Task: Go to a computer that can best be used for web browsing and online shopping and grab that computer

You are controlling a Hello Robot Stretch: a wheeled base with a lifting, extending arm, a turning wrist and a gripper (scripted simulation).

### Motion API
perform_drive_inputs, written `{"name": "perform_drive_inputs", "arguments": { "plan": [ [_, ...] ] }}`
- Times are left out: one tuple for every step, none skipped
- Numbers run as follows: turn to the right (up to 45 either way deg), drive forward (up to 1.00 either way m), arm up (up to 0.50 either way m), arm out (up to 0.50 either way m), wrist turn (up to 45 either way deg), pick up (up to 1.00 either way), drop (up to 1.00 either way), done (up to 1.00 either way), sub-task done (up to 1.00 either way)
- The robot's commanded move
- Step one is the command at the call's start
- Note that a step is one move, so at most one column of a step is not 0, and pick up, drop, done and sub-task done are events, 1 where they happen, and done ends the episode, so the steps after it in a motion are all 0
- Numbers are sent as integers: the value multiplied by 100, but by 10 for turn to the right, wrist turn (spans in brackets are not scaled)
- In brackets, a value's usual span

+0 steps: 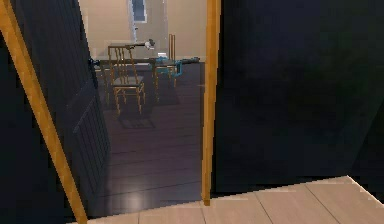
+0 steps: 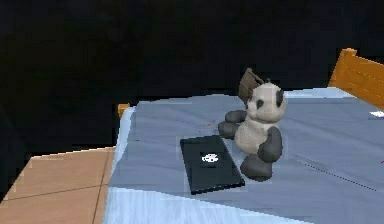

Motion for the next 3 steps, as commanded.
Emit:
{"name": "perform_drive_inputs", "arguments": {
  "plan": [
    [0, 0, 18, 0, 0, 0, 0, 0, 0],
    [0, 0, 0, 34, 0, 0, 0, 0, 0],
    [0, 0, 0, 0, 450, 0, 0, 0, 0]
  ]
}}
